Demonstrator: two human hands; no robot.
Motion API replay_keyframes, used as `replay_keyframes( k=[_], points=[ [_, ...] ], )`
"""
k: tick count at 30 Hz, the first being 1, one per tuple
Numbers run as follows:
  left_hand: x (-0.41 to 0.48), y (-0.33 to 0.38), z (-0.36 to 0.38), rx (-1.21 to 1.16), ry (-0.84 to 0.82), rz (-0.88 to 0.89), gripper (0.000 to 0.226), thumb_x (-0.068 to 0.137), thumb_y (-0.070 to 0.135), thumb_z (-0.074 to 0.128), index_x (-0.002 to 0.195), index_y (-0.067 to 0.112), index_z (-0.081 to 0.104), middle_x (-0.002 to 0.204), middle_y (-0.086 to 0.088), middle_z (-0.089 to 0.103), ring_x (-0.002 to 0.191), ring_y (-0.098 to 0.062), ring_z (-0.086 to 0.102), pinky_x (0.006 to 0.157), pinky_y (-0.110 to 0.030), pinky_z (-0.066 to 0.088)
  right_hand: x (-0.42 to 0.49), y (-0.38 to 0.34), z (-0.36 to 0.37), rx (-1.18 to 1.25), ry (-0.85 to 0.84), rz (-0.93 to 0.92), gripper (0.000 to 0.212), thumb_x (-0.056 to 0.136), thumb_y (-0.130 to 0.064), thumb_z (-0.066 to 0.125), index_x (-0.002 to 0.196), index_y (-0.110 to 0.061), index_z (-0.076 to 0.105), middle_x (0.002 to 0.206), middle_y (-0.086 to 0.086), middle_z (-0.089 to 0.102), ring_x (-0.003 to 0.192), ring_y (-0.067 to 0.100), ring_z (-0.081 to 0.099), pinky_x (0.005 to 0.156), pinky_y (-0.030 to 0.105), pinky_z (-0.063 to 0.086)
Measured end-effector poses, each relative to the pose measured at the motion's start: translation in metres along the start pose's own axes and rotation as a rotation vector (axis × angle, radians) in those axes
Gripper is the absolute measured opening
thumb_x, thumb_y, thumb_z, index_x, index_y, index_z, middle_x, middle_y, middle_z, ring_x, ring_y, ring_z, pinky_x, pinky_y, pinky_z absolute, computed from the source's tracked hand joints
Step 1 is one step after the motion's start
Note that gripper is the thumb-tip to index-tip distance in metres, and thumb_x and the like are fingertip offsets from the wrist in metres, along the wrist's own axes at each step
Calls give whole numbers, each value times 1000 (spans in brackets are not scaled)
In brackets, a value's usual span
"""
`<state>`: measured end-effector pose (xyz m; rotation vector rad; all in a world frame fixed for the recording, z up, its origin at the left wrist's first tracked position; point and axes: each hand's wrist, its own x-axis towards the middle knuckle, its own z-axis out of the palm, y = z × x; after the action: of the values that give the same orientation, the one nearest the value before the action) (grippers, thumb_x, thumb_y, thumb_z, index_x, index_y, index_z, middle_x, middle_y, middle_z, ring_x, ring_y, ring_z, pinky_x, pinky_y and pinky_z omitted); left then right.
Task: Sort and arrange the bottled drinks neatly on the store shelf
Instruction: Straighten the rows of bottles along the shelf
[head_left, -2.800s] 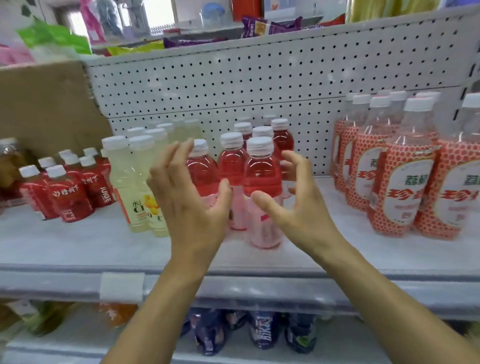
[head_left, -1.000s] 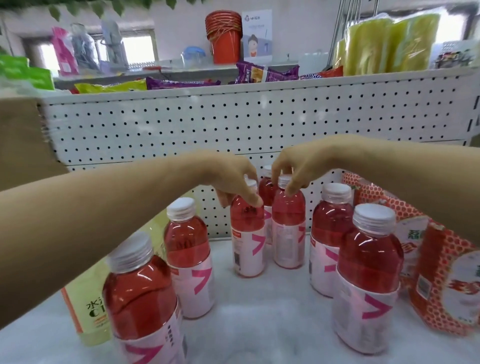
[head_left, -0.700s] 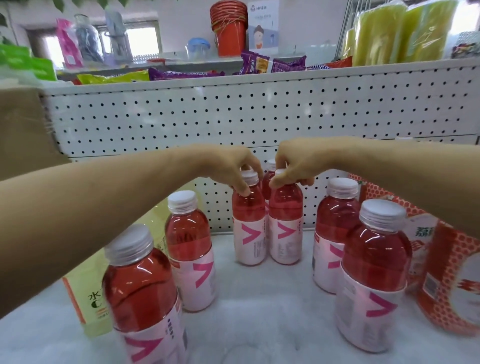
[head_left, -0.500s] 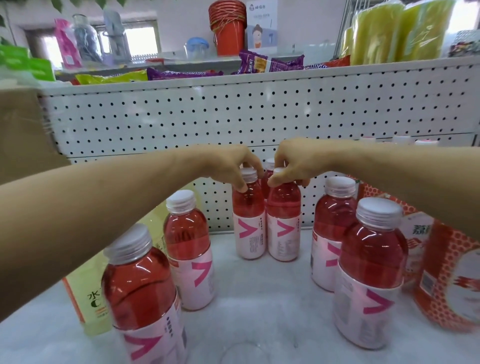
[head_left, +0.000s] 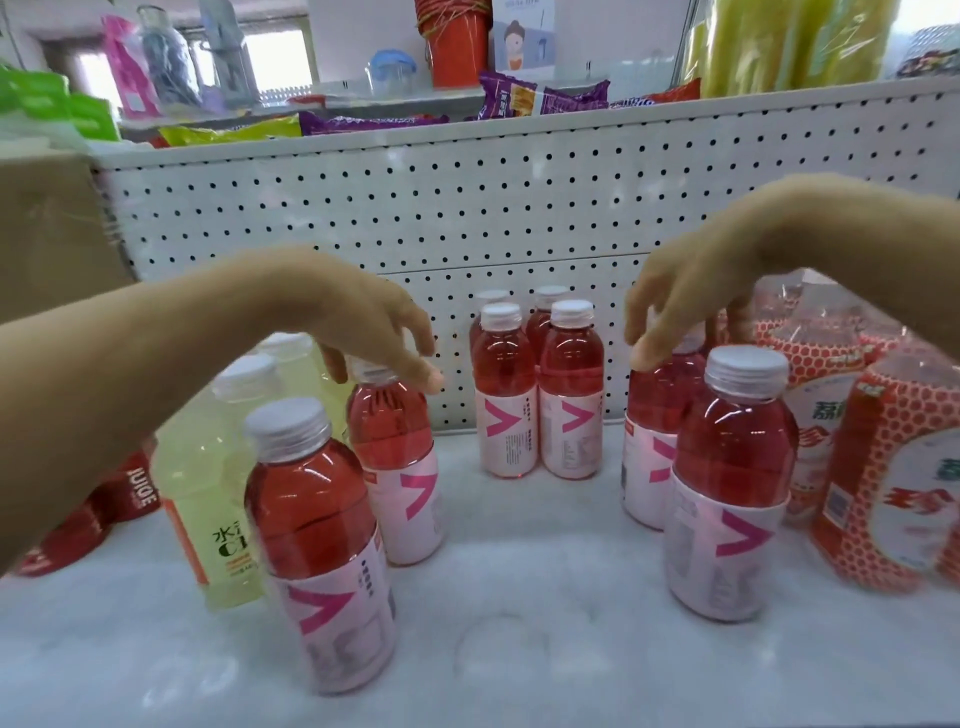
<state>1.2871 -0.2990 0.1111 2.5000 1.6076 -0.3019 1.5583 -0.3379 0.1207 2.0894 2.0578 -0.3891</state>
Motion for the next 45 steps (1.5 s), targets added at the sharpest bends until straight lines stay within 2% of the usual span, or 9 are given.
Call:
replay_keyframes(
  k=[3,6,13,20,27,30,34,40,45],
  points=[
    [-10,-12,9,-3,0,11,45,70,46,82,106,26,65,99,-2,74,75,-19,76,82,-39,59,2,10,7,6,64,-32,33,79,-20,81,108,-13,67,94,14,70,72,26,72,58,28,57],
    [-7,-13,10,-52,107,79,31,76,37,83,102,27,68,104,0,72,74,-17,75,85,-42,58,4,8,10,45,133,-82,24,79,-20,81,98,-15,66,92,13,71,77,31,73,64,32,60],
    [8,17,14,-143,199,254,38,85,22,77,118,34,63,131,2,51,84,-8,62,69,-23,44,4,-18,19,110,187,-176,29,82,-21,79,107,-15,65,91,9,73,67,22,74,58,25,53],
    [24,40,16,-107,249,309,47,88,15,73,130,32,61,141,2,52,84,-5,49,86,-30,36,13,-32,26,96,261,-215,30,85,-28,75,111,-19,64,96,6,72,66,19,74,69,32,54],
    [25,47,18,-42,306,312,47,90,13,69,131,35,58,90,26,51,75,1,48,76,-26,38,9,-37,31,89,289,-194,36,87,-28,74,119,-18,60,101,5,70,71,22,75,76,36,58],
    [18,49,19,33,277,287,57,92,22,68,142,38,47,124,8,58,98,-11,55,91,-35,42,2,-40,31,72,295,-154,54,88,-36,72,135,-22,49,117,6,65,84,23,73,81,36,57],
    [-15,41,22,51,386,237,73,92,44,64,153,40,24,155,6,32,135,-19,43,111,-43,37,-29,-32,43,20,459,-113,81,87,-53,66,153,-31,25,155,-2,36,132,23,46,107,40,38],
    [-74,5,83,-437,814,244,51,88,51,62,135,33,54,124,12,62,100,-4,63,90,-36,53,-63,-2,109,608,892,-207,54,88,-48,66,136,-31,50,127,-7,57,111,10,55,92,31,43],
    [-79,0,147,-994,1084,128,51,79,39,79,123,33,55,104,16,63,89,2,62,74,-18,49,-57,5,181,1301,796,-178,68,68,-57,67,126,-24,57,114,-3,68,110,19,63,91,38,50]
  ],
)
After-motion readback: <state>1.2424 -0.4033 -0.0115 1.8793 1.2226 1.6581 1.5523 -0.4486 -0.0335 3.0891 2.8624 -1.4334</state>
